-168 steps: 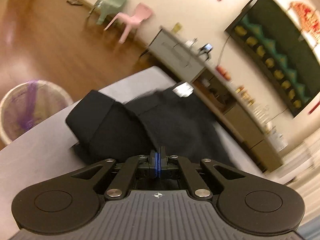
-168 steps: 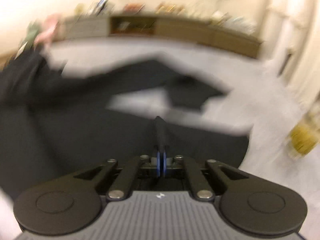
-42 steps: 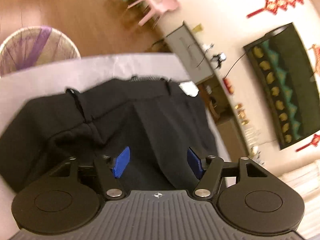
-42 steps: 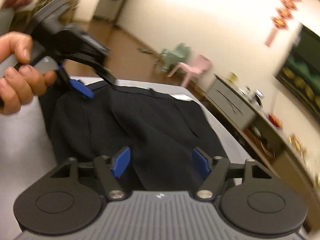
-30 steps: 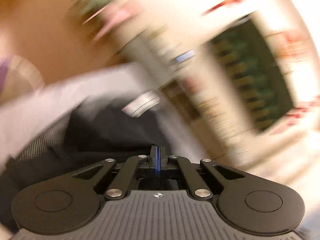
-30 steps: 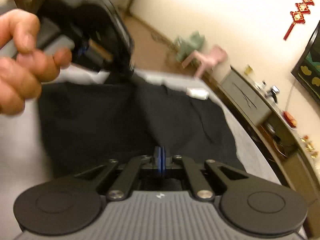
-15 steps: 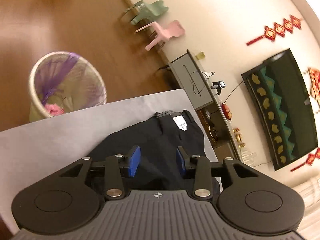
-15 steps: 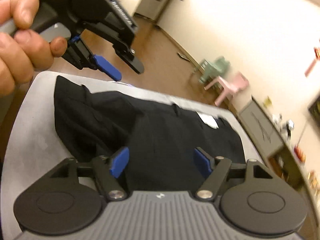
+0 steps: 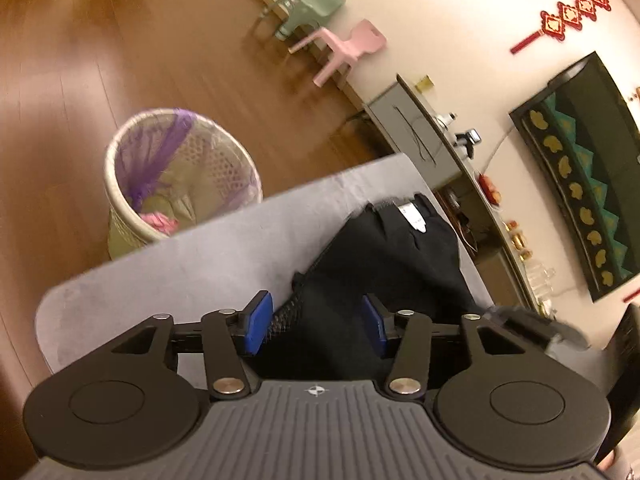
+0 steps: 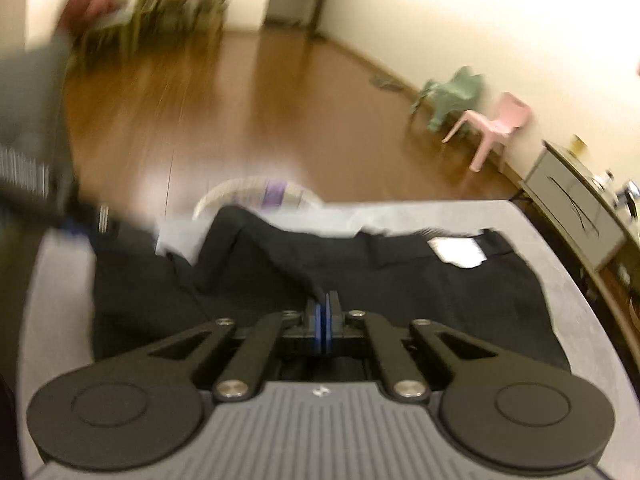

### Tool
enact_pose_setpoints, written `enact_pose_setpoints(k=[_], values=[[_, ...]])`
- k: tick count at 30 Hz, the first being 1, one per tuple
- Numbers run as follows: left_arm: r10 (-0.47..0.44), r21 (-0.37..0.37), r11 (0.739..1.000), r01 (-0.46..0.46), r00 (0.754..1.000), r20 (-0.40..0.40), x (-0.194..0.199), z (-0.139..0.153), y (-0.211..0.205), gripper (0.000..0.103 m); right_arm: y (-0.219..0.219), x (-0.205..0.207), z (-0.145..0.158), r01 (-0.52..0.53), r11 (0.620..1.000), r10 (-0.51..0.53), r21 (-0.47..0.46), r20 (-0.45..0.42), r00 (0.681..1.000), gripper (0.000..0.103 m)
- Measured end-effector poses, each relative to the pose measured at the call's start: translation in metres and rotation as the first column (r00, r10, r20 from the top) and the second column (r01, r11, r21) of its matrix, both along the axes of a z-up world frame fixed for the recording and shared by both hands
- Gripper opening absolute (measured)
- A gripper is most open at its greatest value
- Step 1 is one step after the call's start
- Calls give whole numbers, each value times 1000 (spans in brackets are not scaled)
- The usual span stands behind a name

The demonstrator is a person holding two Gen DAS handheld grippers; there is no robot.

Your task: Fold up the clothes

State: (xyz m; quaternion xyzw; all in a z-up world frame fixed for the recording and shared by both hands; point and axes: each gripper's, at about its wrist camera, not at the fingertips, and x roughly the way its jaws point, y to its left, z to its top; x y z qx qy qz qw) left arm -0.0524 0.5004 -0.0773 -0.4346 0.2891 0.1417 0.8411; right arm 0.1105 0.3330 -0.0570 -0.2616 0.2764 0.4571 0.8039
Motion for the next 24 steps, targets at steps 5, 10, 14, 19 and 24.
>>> enact_pose_setpoints(k=[5, 10, 14, 19, 24], values=[[-51, -5, 999, 51, 999, 2, 9, -2, -18, 84, -8, 15, 10, 58, 997, -56, 49, -45, 997, 2], [-59, -37, 998, 57, 996, -66, 30, -23, -25, 81, -3, 18, 8, 91, 993, -82, 80, -101, 991, 2], [-68, -54, 996, 65, 996, -57, 39, -33, -24, 6, -5, 8, 15, 90, 993, -83, 79, -85, 993, 2], [94, 49, 993, -109, 965, 244, 1, 10, -13, 3, -15, -7, 26, 120, 984, -108, 136, -88, 990, 2], [134, -81, 989, -125, 984, 116, 6, -22, 1, 3, -13, -47, 14, 84, 980, -64, 179, -114, 991, 2]])
